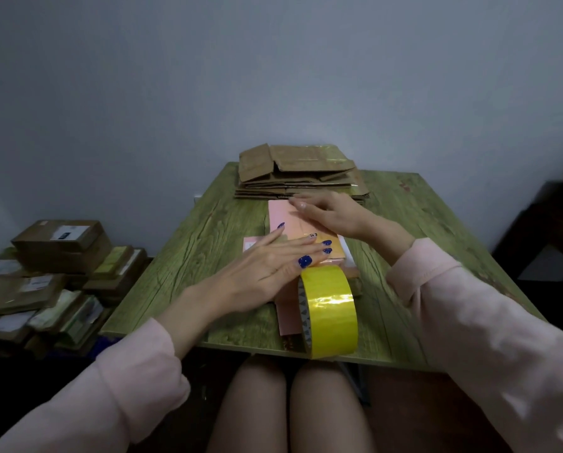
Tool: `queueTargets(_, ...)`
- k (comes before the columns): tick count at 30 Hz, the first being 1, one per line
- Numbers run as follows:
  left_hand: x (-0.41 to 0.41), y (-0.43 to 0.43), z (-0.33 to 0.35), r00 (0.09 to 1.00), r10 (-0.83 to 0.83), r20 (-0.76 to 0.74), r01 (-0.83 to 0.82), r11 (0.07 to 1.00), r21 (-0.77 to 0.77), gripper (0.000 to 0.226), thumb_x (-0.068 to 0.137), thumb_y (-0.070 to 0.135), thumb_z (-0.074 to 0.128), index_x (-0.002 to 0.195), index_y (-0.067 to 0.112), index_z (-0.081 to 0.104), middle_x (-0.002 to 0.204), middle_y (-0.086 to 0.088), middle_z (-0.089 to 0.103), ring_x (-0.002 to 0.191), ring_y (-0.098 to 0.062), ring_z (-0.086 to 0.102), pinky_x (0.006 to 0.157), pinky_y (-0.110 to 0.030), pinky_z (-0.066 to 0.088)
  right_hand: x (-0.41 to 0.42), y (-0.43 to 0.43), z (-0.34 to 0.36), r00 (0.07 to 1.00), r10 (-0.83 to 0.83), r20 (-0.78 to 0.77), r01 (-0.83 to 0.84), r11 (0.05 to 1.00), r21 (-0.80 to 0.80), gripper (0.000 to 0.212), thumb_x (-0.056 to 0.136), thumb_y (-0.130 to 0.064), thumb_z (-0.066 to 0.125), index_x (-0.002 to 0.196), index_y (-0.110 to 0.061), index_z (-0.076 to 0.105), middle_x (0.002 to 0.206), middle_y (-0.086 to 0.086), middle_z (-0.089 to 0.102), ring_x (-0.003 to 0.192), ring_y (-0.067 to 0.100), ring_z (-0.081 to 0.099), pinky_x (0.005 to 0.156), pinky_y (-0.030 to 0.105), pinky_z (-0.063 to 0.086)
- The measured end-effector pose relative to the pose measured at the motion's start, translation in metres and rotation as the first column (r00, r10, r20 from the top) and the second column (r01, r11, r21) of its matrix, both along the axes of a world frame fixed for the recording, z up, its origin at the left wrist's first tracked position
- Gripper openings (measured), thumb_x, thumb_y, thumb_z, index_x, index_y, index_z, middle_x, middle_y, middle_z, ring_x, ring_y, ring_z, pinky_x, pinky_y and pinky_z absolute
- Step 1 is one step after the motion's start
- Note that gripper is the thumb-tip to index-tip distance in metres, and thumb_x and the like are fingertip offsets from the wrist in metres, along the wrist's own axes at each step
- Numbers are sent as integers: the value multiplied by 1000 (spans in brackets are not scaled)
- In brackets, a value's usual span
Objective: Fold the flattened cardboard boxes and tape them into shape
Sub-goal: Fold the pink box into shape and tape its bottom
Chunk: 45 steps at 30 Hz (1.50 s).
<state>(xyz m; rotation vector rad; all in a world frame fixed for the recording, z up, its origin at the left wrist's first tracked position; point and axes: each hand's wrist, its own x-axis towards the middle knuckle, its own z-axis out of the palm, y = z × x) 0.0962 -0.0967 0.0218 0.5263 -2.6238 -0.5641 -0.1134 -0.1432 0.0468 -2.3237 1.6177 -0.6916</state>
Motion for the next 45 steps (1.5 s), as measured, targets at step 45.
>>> queueTargets(45, -39, 75, -14, 665, 681, -305, -441, 688, 576, 46, 58, 71, 48, 84, 36, 64, 77, 2, 71, 83, -23, 66, 80, -42, 52, 5, 39, 6, 906, -244, -346, 317, 933, 172, 70, 92, -66, 25, 151, -29, 17, 160, 2, 8, 147, 21, 2, 114, 59, 9)
